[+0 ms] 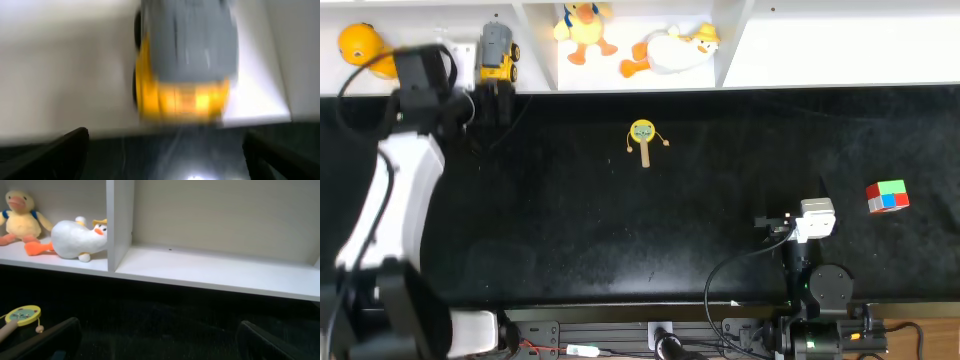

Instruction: Store Toys

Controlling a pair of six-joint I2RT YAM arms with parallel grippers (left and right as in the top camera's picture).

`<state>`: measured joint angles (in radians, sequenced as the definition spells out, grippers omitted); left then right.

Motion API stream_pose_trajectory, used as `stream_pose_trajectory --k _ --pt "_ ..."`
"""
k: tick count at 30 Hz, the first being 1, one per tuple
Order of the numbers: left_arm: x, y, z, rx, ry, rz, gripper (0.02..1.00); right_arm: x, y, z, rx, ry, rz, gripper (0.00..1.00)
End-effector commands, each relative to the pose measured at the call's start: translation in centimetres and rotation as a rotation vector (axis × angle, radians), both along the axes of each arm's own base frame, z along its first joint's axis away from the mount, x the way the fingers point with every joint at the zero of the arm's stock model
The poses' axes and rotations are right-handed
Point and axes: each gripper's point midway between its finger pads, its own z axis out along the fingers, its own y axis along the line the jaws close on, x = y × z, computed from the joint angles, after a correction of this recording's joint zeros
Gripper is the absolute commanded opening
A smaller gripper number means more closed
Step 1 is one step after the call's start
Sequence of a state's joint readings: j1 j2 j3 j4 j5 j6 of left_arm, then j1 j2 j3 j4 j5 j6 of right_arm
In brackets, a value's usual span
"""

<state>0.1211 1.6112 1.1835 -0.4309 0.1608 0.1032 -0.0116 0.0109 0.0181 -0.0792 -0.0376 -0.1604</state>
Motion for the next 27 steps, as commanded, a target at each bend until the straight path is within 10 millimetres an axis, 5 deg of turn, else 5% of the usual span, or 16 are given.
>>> stream_pose_trajectory --k 1,4,8,14,23,27 --pt "-7.6 0.5 1.1 0.085 -0.015 0.062 0.998 0.0 0.2 -0.4 0.007 0.002 0.01 0.993" --pt "-10.0 -0.1 1.4 0.098 -0.119 0.056 0.998 0.0 0.2 -0.4 0.007 0.002 0.01 0.993" --pt "-10.9 -1.7 4.3 0.079 -0.499 -0.005 0.998 0.0 0.2 -0.4 0.007 0.002 0.01 0.996" --pt "-16.4 -4.3 5.1 0.17 -0.943 -0.145 0.998 0.0 0.2 -0.4 0.007 0.002 0.01 0.993" --pt "-18.4 -4.9 0.8 0.143 -0.768 -0.131 0.996 0.0 0.2 -0.4 0.007 0.002 0.01 0.996" --pt "-19.0 -3.7 -0.2 0.044 -0.717 0.02 0.996 0.0 0.2 -0.4 0.007 0.002 0.01 0.996"
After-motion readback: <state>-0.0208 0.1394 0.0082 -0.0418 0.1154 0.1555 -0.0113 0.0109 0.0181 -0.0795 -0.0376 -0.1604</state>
